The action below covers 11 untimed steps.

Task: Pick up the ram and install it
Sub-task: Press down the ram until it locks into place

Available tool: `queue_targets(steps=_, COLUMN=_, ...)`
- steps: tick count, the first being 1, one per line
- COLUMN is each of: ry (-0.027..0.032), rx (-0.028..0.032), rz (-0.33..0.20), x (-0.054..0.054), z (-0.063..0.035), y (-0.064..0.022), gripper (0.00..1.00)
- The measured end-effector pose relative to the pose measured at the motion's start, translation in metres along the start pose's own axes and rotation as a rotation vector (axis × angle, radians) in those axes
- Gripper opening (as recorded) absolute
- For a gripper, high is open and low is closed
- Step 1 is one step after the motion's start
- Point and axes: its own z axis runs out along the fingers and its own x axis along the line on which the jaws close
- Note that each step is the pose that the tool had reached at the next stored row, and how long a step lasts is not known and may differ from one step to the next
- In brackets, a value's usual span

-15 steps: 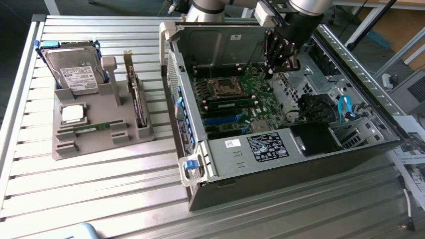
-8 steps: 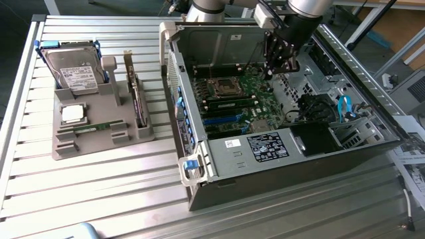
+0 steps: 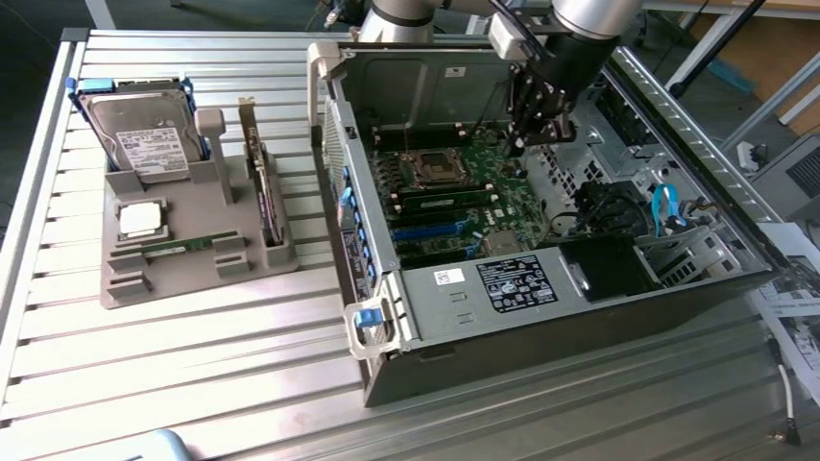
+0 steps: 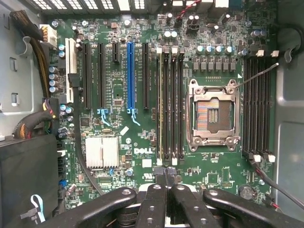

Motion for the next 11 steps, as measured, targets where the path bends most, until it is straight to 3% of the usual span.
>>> queue_targets(steps=11, ry=0.0000, rx=0.0000, rz=0.000, x=0.0001, z=0.0107, y=-0.0001, gripper=0.11)
